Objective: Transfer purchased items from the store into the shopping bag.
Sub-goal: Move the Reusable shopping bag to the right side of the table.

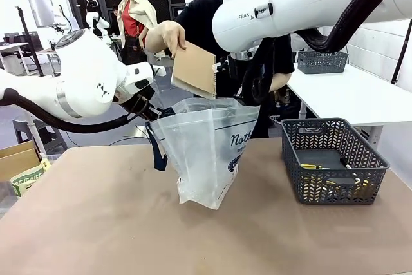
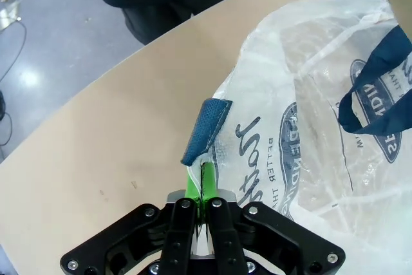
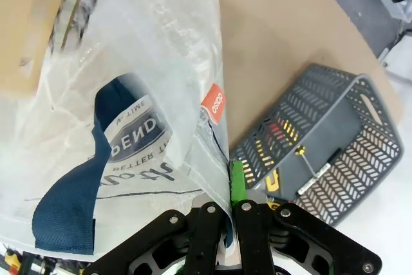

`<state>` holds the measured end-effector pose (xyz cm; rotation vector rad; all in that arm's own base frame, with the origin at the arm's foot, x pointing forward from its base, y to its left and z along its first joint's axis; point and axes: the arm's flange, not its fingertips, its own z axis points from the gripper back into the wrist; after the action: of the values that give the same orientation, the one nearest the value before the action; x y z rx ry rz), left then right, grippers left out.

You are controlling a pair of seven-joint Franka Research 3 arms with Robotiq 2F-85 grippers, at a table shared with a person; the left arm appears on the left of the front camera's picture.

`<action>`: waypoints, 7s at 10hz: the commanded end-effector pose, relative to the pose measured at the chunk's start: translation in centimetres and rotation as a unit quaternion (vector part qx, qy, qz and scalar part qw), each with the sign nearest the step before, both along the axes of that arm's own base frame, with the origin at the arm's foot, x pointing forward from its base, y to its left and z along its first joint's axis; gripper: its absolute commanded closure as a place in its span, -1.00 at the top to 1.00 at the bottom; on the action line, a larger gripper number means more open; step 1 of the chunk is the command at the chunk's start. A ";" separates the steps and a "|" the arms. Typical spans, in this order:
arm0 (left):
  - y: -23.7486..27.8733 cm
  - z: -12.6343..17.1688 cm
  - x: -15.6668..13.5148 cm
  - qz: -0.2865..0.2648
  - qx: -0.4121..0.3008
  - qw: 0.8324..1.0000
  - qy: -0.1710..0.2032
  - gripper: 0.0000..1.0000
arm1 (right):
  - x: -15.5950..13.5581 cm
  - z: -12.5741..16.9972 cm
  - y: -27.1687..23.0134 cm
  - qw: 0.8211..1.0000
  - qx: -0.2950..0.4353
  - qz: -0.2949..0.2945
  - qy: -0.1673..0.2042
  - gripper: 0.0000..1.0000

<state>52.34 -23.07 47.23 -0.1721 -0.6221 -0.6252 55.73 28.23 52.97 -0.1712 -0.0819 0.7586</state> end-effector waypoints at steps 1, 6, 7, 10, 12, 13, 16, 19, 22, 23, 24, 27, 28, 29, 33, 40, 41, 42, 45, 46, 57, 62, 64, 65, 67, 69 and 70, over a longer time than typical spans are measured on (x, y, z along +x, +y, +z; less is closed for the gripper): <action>0.8 -0.1 -0.1 -0.022 -0.008 1.000 0.004 -1.00 | 0.7 -0.3 -0.2 1.000 -0.015 0.022 -0.017 -1.00; 2.0 0.2 0.2 -0.051 -0.012 0.998 0.031 -1.00 | 1.1 -0.4 -1.2 0.998 -0.022 0.045 -0.025 -1.00; 2.2 0.1 0.2 -0.056 -0.010 0.998 0.032 -1.00 | 1.1 -0.5 -1.2 0.998 -0.026 0.050 -0.026 -1.00; 2.6 0.0 0.3 -0.069 -0.008 0.997 0.042 -1.00 | 1.2 -0.5 -1.3 0.998 -0.031 0.056 -0.029 -1.00; 2.7 -0.1 0.3 -0.079 -0.010 0.996 0.046 -1.00 | 1.1 -0.5 -1.3 0.997 -0.032 0.058 -0.032 -1.00; 2.7 -0.1 0.3 -0.082 -0.009 0.996 0.047 -1.00 | 1.1 -0.5 -1.3 0.997 -0.032 0.060 -0.033 -1.00; 1.6 -0.6 0.1 -0.066 0.000 0.997 0.046 -1.00 | 1.1 -0.1 -0.7 0.998 -0.017 0.049 -0.019 -1.00; 1.6 -0.6 0.1 -0.066 0.000 0.997 0.046 -1.00 | 1.1 -0.1 -0.7 0.998 -0.017 0.049 -0.019 -1.00; 1.6 -0.6 0.1 -0.066 0.000 0.997 0.046 -1.00 | 1.1 -0.1 -0.7 0.998 -0.017 0.049 -0.019 -1.00; 1.6 -0.6 0.1 -0.066 0.000 0.997 0.046 -1.00 | 1.1 -0.1 -0.7 0.998 -0.017 0.049 -0.019 -1.00; 1.6 -0.6 0.1 -0.066 0.000 0.997 0.046 -1.00 | 1.1 -0.1 -0.7 0.998 -0.017 0.049 -0.019 -1.00; 1.6 -0.6 0.1 -0.066 0.000 0.997 0.046 -1.00 | 1.1 -0.1 -0.7 0.998 -0.017 0.049 -0.019 -1.00; 1.6 -0.6 0.1 -0.066 0.000 0.997 0.046 -1.00 | 1.1 -0.1 -0.7 0.998 -0.017 0.049 -0.019 -1.00; 1.6 -0.6 0.1 -0.066 0.000 0.997 0.046 -1.00 | 1.1 -0.1 -0.7 0.998 -0.017 0.049 -0.019 -1.00; 1.6 -0.6 0.1 -0.066 0.000 0.997 0.046 -1.00 | 1.1 -0.1 -0.7 0.998 -0.017 0.049 -0.019 -1.00; 1.6 -0.6 0.1 -0.066 0.000 0.997 0.046 -1.00 | 1.1 -0.1 -0.7 0.998 -0.017 0.049 -0.019 -1.00; 1.6 -0.6 0.1 -0.066 0.000 0.997 0.046 -1.00 | 1.1 -0.1 -0.7 0.998 -0.017 0.049 -0.019 -1.00; 1.6 -0.6 0.1 -0.066 0.000 0.997 0.046 -1.00 | 1.1 -0.1 -0.7 0.998 -0.017 0.049 -0.019 -1.00; 1.6 -0.6 0.1 -0.066 0.000 0.997 0.046 -1.00 | 1.1 -0.1 -0.7 0.998 -0.017 0.049 -0.019 -1.00; 1.4 -0.6 0.0 -0.068 -0.001 0.997 0.048 -1.00 | 1.1 -0.1 -0.7 0.998 -0.017 0.049 -0.019 -1.00; 0.4 1.0 2.6 -0.148 0.075 0.982 0.091 -1.00 | 0.9 -0.5 -0.6 0.994 -0.040 0.088 -0.043 -1.00; 1.3 1.3 2.8 -0.150 0.105 0.978 0.100 -1.00 | 0.7 -0.2 -0.8 0.993 -0.042 0.095 -0.058 -1.00; 1.4 1.4 2.8 -0.157 0.113 0.976 0.101 -1.00 | 0.7 -0.2 -0.8 0.992 -0.047 0.103 -0.059 -1.00; 1.4 1.5 2.9 -0.158 0.112 0.976 0.100 -1.00 | 0.7 -0.2 -0.8 0.991 -0.047 0.105 -0.061 -1.00; 1.3 1.5 2.8 -0.160 0.103 0.977 0.100 -1.00 | 0.6 -0.2 -0.8 0.991 -0.047 0.105 -0.063 -1.00; 0.7 1.2 2.3 -0.148 0.099 0.979 0.100 -1.00 | 0.5 -0.2 -0.7 0.992 -0.037 0.100 -0.067 -1.00; 0.7 1.2 2.3 -0.148 0.099 0.979 0.100 -1.00 | 1.2 0.3 0.1 0.994 -0.028 0.095 -0.045 -1.00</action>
<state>54.54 -22.64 48.43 -0.1424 -0.3390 -0.9416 56.94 28.43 53.29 -0.2508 -0.1683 0.9439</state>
